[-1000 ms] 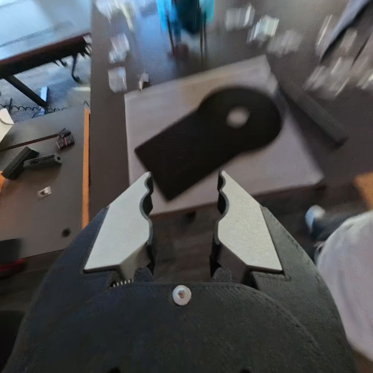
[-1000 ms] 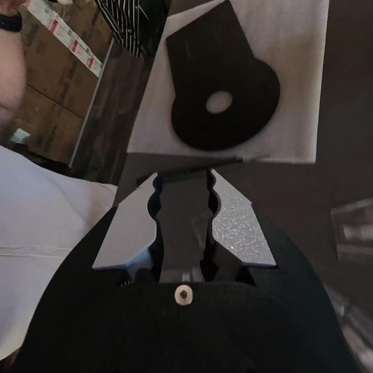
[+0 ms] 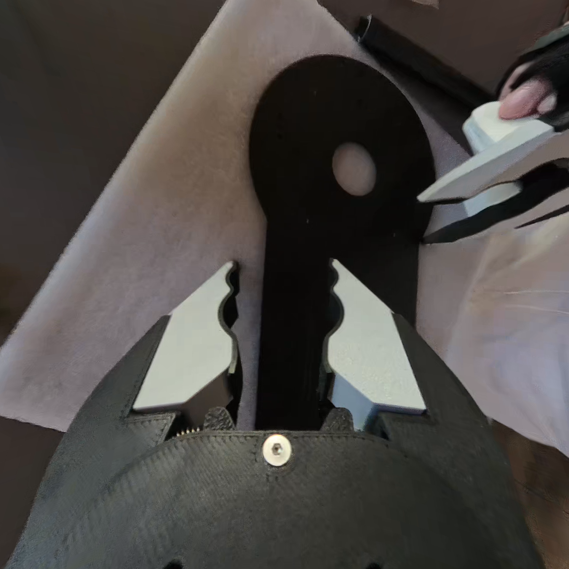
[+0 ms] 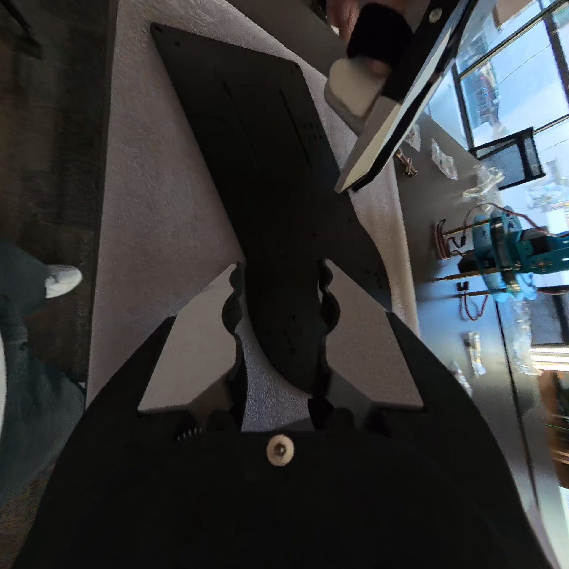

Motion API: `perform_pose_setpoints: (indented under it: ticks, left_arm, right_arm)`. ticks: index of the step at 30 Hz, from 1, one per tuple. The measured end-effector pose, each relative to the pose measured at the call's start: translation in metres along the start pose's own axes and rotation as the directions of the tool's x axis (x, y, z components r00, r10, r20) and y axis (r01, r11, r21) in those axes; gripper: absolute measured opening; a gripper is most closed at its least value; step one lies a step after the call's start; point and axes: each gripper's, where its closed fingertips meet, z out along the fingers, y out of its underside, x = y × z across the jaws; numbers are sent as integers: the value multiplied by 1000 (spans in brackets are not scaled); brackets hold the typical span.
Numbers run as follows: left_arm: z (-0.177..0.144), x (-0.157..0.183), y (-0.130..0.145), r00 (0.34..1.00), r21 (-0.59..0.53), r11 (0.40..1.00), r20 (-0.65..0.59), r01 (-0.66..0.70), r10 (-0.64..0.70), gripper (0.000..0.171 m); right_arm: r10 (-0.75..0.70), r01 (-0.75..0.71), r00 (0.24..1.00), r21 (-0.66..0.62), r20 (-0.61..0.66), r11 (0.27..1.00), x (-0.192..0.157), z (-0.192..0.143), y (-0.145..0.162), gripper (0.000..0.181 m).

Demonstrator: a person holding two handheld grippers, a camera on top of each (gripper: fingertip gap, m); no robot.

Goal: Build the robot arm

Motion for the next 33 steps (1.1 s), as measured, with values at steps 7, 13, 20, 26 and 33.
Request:
perform_pose_setpoints:
  ticks: [7, 13, 20, 26, 33]
  left_arm:
    - [3, -4, 3, 992, 1, 992, -11, -129, 129, 46]
    - [3, -7, 5, 982, 19, 982, -2, -190, 190, 38]
    - [4, -6, 2, 985, 99, 982, -37, -162, 166, 34]
    - [5, -7, 2, 983, 127, 976, -23, -178, 182, 33]
    - [1, -6, 0, 984, 141, 987, -148, -76, 97, 34]
  right_arm:
    - [-74, 63, 990, -98, -117, 993, 3, 3, -3, 45]
    - [-216, 204, 974, -159, -67, 966, -6, 9, -2, 23]
    - [-190, 186, 982, -243, 8, 952, -6, 10, 2, 20]
    - [-296, 272, 942, -158, -160, 949, 7, 7, -8, 20]
    - [-384, 370, 898, -102, -215, 923, 26, -4, -25, 27]
